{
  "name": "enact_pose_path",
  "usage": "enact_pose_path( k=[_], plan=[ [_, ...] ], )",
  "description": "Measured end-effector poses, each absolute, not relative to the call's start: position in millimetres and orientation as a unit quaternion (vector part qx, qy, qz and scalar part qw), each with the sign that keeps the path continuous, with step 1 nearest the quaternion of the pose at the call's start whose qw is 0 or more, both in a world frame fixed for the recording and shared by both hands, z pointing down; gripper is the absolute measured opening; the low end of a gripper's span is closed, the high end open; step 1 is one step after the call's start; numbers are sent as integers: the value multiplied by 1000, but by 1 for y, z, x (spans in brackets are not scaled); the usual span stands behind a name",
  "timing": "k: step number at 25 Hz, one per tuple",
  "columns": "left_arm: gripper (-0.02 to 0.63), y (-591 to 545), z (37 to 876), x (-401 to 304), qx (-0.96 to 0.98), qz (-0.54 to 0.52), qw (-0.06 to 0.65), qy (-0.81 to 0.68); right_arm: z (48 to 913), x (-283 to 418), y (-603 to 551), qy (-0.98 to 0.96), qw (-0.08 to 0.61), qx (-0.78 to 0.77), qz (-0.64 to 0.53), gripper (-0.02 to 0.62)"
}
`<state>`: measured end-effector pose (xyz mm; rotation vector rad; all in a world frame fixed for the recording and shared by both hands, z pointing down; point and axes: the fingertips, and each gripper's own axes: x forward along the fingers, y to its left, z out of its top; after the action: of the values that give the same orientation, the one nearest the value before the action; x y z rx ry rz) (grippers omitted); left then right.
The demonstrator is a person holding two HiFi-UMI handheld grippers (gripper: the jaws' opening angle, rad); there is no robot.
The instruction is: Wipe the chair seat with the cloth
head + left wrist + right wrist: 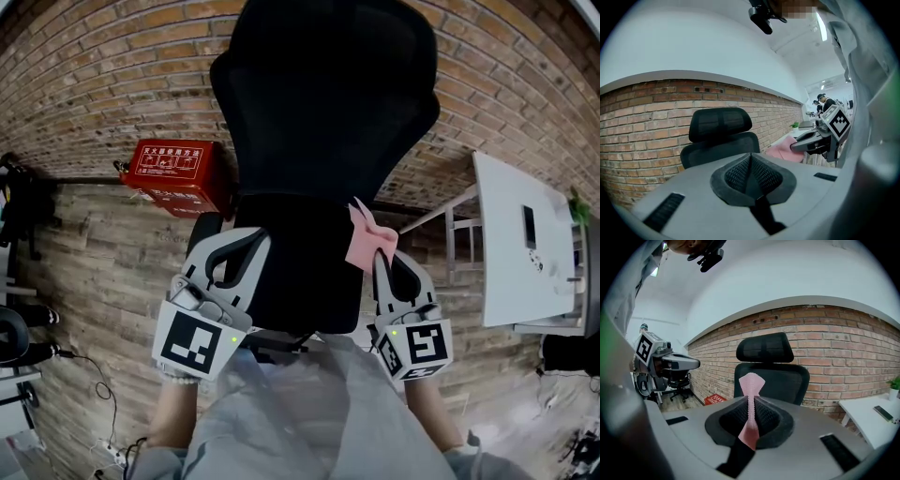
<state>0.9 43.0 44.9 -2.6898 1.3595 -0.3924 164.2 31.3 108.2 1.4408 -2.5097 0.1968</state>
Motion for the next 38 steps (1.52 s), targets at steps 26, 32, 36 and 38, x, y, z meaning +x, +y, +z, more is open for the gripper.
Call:
enact_pose_path(
  k=[26,32,36,38],
  plan=[
    [18,48,48,5,-885,-119,33,448,107,154,35,-864,126,484,63,52],
    [18,48,48,6,-886,-120,37,446,107,152,36,-865,120,482,68,52],
    [18,48,50,5,-886,-118,32,447,108,150,36,-866,123,480,68,52],
    [18,49,50,6,-886,-119,32,447,108,150,37,-866,124,479,67,52]
  ],
)
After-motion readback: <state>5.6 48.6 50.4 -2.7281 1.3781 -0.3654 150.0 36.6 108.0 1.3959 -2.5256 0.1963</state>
